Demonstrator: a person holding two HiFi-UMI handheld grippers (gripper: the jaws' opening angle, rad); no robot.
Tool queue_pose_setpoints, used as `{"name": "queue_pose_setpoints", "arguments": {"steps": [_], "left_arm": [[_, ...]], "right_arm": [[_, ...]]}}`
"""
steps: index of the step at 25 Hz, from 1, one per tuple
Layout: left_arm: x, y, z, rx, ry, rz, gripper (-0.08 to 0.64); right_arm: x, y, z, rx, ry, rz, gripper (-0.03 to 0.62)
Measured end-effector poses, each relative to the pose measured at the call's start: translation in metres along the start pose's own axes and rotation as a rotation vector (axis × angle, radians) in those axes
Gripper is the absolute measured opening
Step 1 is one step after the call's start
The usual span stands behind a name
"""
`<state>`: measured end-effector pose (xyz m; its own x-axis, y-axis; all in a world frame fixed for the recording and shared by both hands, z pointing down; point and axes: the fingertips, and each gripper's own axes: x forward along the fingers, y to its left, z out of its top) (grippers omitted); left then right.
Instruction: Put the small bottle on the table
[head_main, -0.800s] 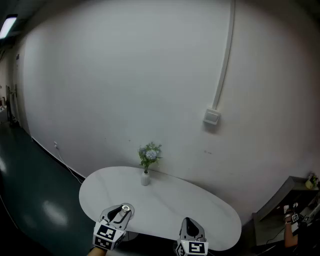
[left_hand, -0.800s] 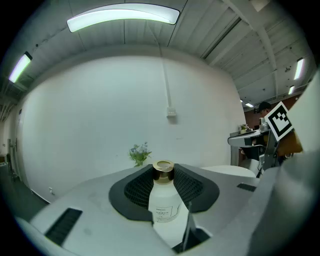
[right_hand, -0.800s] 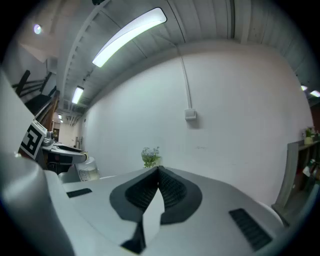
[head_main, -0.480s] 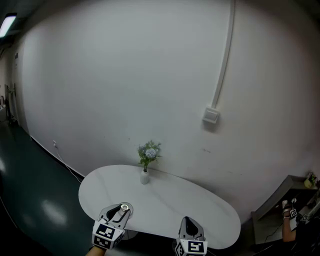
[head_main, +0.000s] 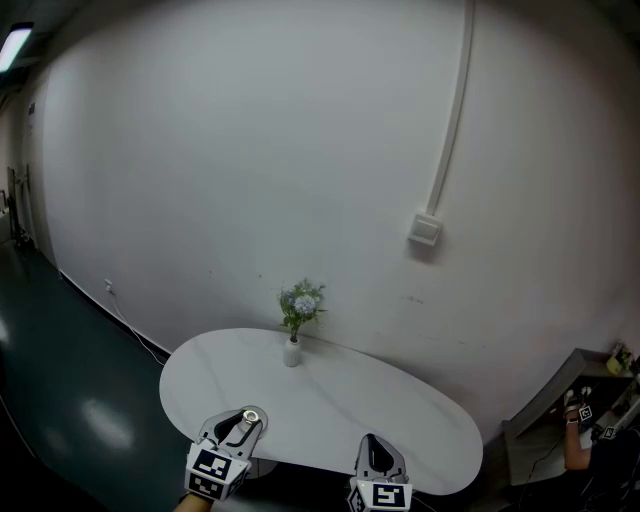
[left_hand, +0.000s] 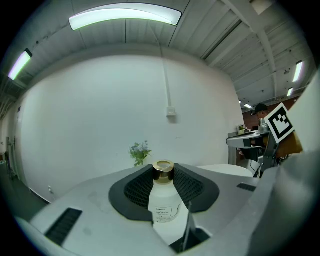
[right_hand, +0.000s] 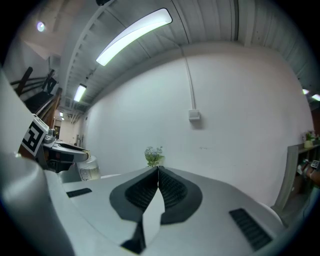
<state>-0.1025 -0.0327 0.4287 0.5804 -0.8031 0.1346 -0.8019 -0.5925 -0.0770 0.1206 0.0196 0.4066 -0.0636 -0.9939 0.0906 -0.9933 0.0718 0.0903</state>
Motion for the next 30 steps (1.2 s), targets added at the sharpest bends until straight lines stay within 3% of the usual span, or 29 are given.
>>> {"name": "queue_pose_setpoints", "arguments": {"steps": [20,30], "left_arm": [[-0.002,0.018,-0.014,-0.017,0.012,-0.066,0.128],[0.033,0.035,-0.028,-0.009,0.048,-0.026,0.127]], "right_arm": [[0.002,0.029,-0.01,0.014,0.054,-0.054,0.063],[0.052,0.016,-0.02,0.044,0.05,-0.016,0.063]]}}
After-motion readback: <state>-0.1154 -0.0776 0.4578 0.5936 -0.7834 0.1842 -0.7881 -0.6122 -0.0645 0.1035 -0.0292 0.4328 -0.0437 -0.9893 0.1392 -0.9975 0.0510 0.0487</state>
